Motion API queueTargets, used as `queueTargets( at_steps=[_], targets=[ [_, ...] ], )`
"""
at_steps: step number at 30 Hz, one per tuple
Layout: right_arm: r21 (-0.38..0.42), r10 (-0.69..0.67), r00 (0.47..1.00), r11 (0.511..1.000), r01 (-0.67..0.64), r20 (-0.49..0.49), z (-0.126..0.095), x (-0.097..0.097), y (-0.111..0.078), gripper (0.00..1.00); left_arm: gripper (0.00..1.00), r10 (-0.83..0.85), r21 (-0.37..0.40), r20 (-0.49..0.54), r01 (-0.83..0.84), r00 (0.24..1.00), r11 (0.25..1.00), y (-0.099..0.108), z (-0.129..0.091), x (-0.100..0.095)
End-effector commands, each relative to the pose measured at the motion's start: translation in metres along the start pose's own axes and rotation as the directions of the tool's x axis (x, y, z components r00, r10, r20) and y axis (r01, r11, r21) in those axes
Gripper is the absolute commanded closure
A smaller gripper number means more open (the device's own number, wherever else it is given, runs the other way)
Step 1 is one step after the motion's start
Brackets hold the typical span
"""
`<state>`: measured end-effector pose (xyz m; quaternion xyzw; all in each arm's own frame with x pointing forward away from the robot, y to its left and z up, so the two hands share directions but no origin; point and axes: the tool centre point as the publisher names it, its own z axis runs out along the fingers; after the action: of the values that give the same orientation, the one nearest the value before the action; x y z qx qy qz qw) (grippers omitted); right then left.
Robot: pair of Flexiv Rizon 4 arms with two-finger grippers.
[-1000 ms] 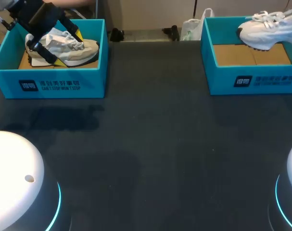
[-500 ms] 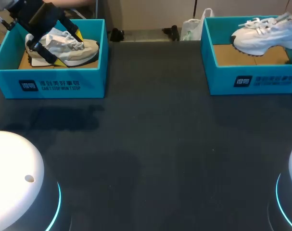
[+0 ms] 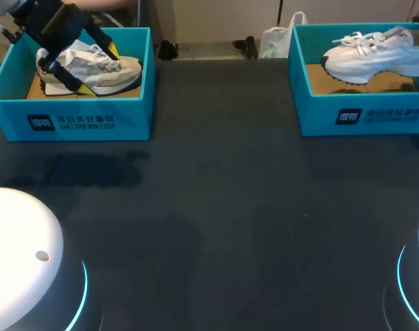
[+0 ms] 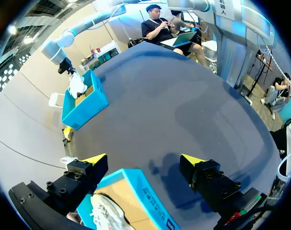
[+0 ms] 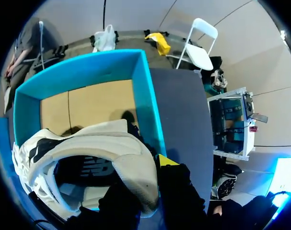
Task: Take the shoe out of the shoebox, open the shoe tongue, remove and reinsert the insole, then place the shoe into the shoebox
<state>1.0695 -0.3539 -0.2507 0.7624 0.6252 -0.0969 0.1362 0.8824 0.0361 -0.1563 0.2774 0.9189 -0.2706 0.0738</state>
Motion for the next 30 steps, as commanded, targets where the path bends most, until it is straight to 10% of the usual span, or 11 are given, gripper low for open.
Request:
queueTargets(
  at_steps=[1,30],
  targets=[
    [0.009,0.013,1.0,1.0,-0.013,0.006,0.009,0.006,0.005,1.0,0.0,0.0,-0.001,-0.004,0.0,1.0,1.0,0.0,0.0,-0.001],
    [0.046,0.058,0.995,0.997,-0.061,0.079,0.057,0.02,-0.012,1.0,0.0,0.0,-0.001,-0.004,0.0,1.0,1.0,0.0,0.0,-0.001]
  ],
)
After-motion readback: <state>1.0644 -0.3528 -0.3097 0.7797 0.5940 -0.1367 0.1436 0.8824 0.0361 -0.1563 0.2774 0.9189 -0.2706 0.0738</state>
